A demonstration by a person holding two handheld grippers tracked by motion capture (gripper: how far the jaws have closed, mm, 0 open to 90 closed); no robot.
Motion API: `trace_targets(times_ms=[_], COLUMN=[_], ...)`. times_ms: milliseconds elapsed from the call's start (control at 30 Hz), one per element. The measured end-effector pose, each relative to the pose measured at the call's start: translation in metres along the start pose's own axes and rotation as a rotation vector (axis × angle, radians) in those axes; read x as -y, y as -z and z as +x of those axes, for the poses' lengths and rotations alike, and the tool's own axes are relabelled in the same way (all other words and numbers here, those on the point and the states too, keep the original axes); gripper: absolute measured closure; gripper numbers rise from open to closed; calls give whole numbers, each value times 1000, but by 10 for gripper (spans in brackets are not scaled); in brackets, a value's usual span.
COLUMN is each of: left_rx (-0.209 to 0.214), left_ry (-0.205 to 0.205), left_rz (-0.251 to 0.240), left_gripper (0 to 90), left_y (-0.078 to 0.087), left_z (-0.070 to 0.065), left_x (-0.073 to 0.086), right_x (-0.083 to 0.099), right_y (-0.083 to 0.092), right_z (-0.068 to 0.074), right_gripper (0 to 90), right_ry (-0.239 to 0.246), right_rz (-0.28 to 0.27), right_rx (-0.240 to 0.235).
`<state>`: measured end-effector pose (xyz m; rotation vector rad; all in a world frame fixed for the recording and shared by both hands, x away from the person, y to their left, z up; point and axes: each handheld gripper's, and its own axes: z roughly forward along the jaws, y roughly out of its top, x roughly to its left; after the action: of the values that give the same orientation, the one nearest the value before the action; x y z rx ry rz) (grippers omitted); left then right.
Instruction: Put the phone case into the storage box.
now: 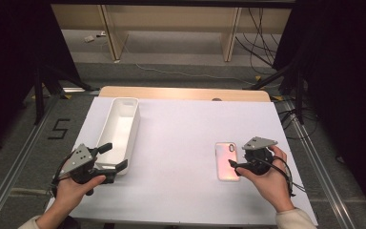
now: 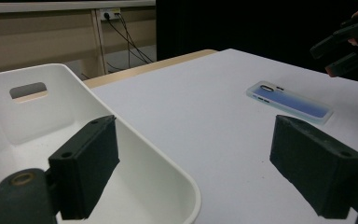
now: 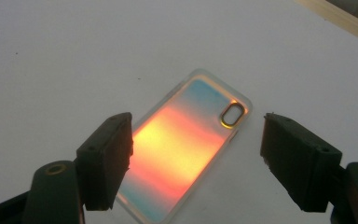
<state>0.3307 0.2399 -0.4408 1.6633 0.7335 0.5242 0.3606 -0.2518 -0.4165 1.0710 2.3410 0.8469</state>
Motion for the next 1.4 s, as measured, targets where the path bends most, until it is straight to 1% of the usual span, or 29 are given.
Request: trace_targets(times_ms=[33,133,167,200,267,300,333,367,467,500,533,567,600,633,667,700,733,800,833,867,900,967,1067,1167,1200,1267,1367,1400], left_rx=[1,1,0,3,1,2,2,2,1,1,2,2,4,2,5,2,3,2,3,3,3,3,2,3,3,2,2,1], left_ry=[2,6,7,11,9,10,11,10,15,13,11,11,10,7,0,6,2,4,5,5,9,4,6,10,4,6,9,8], left_rz=[-1,-2,0,-3,0,1,1,2,0,-1,0,0,-3,0,0,0,0,1,0,1,2,2,0,5,6,3,1,2], left_gripper=[145,144,145,145,145,145,145,145,145,145,145,145,145,145,145,145,145,144,145,145,145,145,145,145,145,145,145,145], left_y=[0,0,0,-1,-2,-2,-2,-2,-1,-1,-1,-1,-1,-1,-1,-2,-2,-2,-2,-2,-2,-2,-2,-2,-2,-2,-2,-2], left_z=[0,0,0,0,0,0,0,0,0,1,1,0,0,0,1,0,1,0,0,0,0,0,0,0,0,0,0,0], left_x=[0,0,0,0,0,0,0,0,0,0,0,0,0,0,0,0,0,0,0,0,0,0,0,0,0,0,0,0], right_x=[0,-1,-2,-1,-2,-2,-2,-2,-3,-2,-1,-1,-2,-2,-2,-1,-1,0,0,0,0,0,0,-1,-1,-2,-3,-4], right_y=[1,6,8,8,9,10,8,8,5,3,2,-1,-3,-5,-8,-11,-13,-20,-22,-25,-27,-32,-37,-39,-40,-42,-46,-47], right_z=[0,3,6,5,6,6,6,7,9,12,14,15,17,20,21,23,26,30,31,31,32,32,31,29,28,27,26,26], right_gripper=[266,264,264,264,263,263,264,264,271,271,271,271,274,276,277,278,282,290,293,295,297,306,312,316,317,319,323,324], right_ry=[28,46,22,53,65,58,80,87,130,129,134,163,195,226,245,282,297,364,381,399,408,426,449,459,460,460,464,473], right_rz=[-10,-2,5,0,4,17,17,22,55,54,82,102,139,178,194,220,260,307,331,341,355,379,398,410,410,415,432,436], right_rx=[4,-10,-16,-20,-27,-40,-45,-52,-96,-95,-107,-116,-136,-140,-149,-160,-173,-173,-175,-169,-168,-157,-154,-149,-149,-150,-139,-135])
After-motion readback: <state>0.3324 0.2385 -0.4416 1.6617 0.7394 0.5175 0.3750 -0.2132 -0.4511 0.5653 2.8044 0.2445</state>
